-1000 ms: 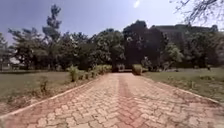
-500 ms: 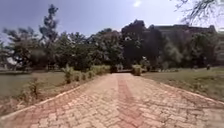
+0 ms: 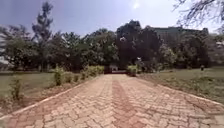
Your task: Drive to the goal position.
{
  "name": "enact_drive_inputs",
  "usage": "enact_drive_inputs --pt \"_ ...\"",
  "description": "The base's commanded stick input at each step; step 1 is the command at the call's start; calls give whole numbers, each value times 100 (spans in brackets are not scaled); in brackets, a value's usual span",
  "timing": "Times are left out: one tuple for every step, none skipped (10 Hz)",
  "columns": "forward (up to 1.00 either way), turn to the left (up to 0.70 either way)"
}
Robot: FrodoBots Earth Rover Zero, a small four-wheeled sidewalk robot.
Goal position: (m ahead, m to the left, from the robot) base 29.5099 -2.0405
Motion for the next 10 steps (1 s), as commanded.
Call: enact_drive_inputs --pt "70 0" --pt "70 0" --pt "70 0" --pt "70 0" --pt "70 0" --pt "70 0" --pt "70 0" --pt "70 0" --pt "70 0" --pt "70 0"
